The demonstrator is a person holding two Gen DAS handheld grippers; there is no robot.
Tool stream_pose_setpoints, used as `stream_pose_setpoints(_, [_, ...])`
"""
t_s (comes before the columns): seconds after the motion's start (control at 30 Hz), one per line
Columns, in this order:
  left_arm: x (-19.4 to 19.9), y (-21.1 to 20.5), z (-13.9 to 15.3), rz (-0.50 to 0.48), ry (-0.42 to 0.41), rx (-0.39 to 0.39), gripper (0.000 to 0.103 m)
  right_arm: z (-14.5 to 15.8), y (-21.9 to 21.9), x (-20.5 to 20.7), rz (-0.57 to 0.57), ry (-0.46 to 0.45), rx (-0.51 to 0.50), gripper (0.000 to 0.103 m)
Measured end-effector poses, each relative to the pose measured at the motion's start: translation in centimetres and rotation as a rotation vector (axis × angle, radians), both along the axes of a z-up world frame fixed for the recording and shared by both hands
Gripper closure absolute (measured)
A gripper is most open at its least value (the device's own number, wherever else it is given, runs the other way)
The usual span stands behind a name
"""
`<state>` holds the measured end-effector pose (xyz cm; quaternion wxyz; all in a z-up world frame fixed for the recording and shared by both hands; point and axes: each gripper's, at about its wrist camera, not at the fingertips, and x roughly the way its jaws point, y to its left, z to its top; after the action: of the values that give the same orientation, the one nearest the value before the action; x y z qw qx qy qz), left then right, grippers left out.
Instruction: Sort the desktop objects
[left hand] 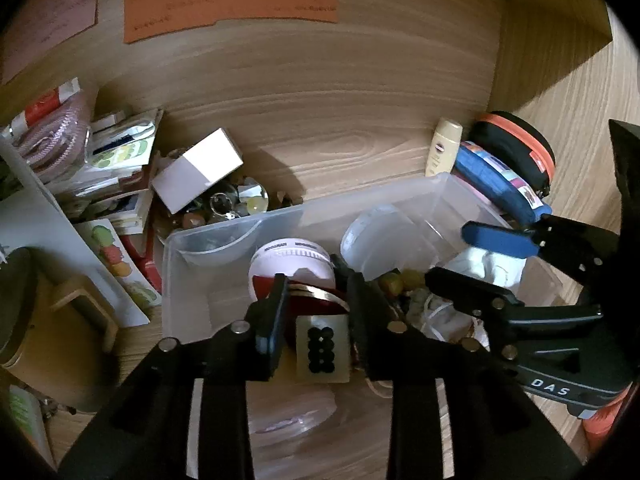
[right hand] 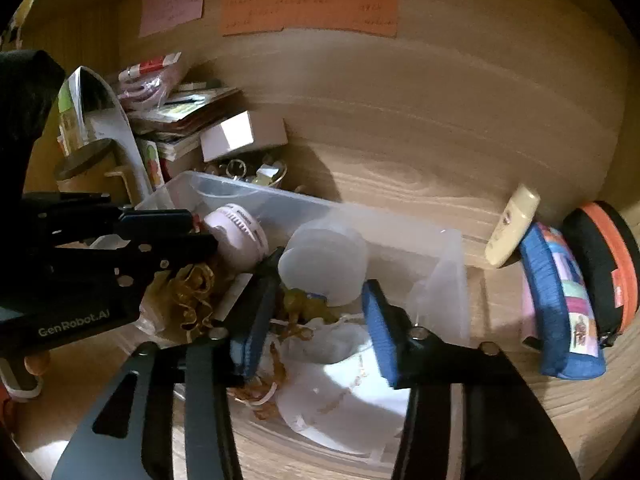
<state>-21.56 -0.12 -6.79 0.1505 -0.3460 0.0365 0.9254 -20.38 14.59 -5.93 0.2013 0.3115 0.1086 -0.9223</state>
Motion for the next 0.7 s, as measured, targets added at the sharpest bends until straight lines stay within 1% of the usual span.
stream_pose_setpoints(0.1, [0.11, -0.27, 0.16, 0.012, 0.010, 0.000, 0.064, 0.22, 0.20, 0.16, -0.007, 0.012, 0.000, 0.052])
stream_pose_setpoints(0.2, [0.27, -0.47, 0.34, 0.018, 0.024, 0.004, 0.056, 0.41, 0.36, 0.32, -0.022, 0.031, 0.004, 0.043])
stream_pose_setpoints(0.27, [0.45, -0.54, 0.48, 0.022, 0.040, 0.001, 0.046, 0.55, 0.45, 0.43, -0.029, 0.043, 0.005, 0.038])
stream_pose_setpoints(0.4, [0.83, -0.48, 0.73, 0.037, 0.079, -0.019, 0.035, 0.74, 0.78, 0.47, -0.039, 0.052, 0.004, 0.034])
stream_pose_setpoints(0.43, [0.88, -0.52, 0.77, 0.040, 0.085, -0.019, 0.031, 0.74, 0.84, 0.45, -0.042, 0.052, 0.003, 0.031])
stream_pose_setpoints(0.5, [0.97, -0.63, 0.83, 0.050, 0.098, -0.025, 0.029, 0.77, 0.95, 0.43, -0.052, 0.058, 0.007, 0.026])
stream_pose_setpoints(0.6, [0.98, -0.77, 0.87, 0.057, 0.102, -0.030, 0.024, 0.86, 1.04, 0.35, -0.059, 0.065, 0.010, 0.024])
stream_pose_setpoints(0.7, [0.88, -1.01, 0.85, 0.076, 0.101, -0.033, 0.015, 0.85, 1.04, 0.41, -0.068, 0.068, 0.011, 0.022])
